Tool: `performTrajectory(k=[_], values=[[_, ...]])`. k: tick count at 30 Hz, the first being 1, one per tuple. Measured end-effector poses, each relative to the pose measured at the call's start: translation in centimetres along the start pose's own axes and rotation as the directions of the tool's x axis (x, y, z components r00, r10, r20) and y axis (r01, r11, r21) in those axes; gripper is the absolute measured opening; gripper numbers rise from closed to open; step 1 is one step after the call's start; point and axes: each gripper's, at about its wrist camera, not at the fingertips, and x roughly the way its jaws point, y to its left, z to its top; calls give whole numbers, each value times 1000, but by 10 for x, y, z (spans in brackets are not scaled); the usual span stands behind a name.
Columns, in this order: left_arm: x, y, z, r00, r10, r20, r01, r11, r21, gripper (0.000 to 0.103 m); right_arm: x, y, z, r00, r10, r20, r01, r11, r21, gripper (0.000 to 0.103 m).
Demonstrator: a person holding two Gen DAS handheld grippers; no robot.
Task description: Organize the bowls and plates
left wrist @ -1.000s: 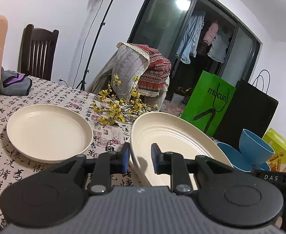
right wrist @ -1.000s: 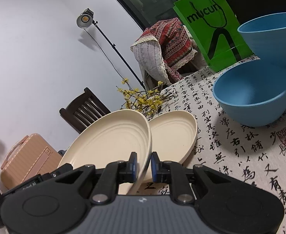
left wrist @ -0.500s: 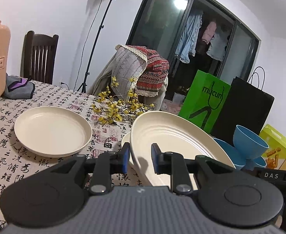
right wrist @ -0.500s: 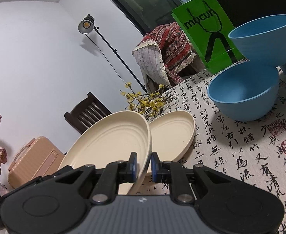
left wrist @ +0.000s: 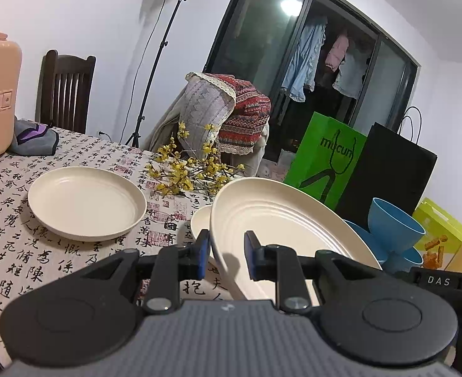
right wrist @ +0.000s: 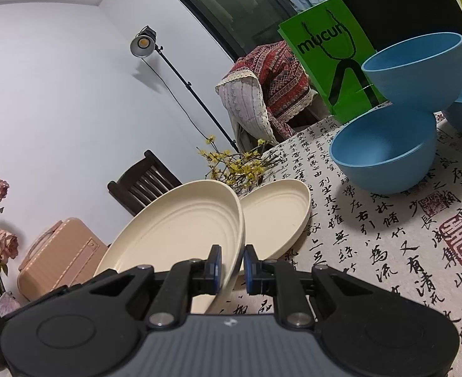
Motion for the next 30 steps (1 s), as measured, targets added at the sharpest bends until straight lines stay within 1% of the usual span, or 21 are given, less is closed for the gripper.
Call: performTrajectory(k=[30], values=[[-22, -17, -18, 1000, -21, 1, 21, 1000, 1, 23, -36, -4, -8, 1000, -5, 26, 5, 1000, -4, 15]])
